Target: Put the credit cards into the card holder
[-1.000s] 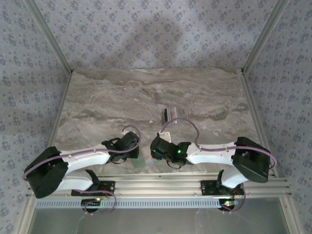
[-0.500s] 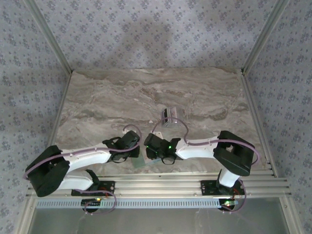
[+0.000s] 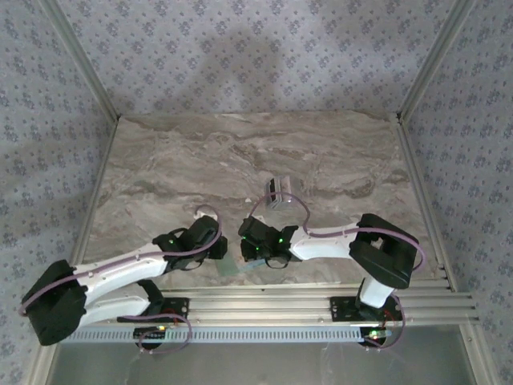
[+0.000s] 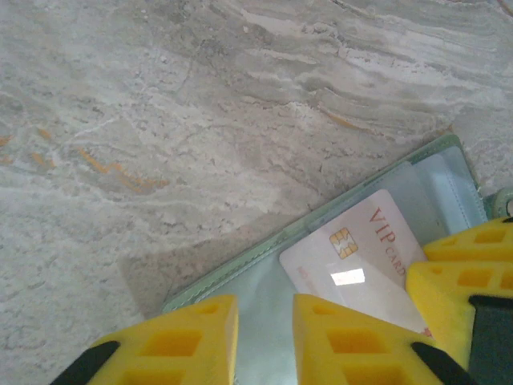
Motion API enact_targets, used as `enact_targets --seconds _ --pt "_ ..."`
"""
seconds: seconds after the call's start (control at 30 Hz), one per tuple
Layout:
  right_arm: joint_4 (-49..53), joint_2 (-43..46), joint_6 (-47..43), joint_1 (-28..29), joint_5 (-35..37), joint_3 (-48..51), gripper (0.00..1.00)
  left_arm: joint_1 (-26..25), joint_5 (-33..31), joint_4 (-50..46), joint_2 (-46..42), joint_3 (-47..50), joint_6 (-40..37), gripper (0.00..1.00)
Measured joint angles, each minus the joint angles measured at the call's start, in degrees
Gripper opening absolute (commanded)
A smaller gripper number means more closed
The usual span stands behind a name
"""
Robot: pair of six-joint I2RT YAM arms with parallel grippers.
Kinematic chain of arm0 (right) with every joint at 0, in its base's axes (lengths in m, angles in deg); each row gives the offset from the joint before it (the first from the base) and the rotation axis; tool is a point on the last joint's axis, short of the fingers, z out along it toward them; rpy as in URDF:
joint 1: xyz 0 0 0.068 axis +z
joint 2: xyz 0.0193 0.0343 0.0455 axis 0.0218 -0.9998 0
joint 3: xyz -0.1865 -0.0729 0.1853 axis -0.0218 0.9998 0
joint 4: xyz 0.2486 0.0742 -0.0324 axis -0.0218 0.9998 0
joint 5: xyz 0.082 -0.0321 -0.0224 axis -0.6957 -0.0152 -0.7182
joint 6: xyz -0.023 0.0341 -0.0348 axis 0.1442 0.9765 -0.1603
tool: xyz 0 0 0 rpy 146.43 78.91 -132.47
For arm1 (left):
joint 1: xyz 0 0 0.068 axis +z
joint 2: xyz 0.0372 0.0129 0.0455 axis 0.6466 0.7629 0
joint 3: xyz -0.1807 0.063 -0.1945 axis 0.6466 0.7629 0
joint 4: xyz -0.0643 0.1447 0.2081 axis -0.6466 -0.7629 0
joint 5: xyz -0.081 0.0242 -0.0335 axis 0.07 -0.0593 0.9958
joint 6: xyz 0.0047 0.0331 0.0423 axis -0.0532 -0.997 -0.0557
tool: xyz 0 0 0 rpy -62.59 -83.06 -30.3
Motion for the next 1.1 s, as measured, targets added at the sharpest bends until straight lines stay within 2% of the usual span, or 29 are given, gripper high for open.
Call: enact_targets --seconds 0.13,0.43,0.87,1.1 --pt "-0.1 0.0 -0.2 -0.2 -0.2 0.0 0.09 0.0 0.3 -0.4 -1.3 2.1 0.8 0.15" --pt "-0.7 -1.0 -0.6 -0.5 -1.2 -0.3 0.0 -0.1 1.4 0.4 0.7 4.8 1.6 0.14" --pt "-3.1 -2.5 0.6 -0.7 -4.4 -0.6 0.0 -1.3 -0.3 1.3 4.3 4.1 1.9 0.15" --pt "-5.3 -3.5 1.8 1.4 -3.5 -0.8 0.0 -1.3 -0.5 0.6 5.2 3.2 1.9 0.15"
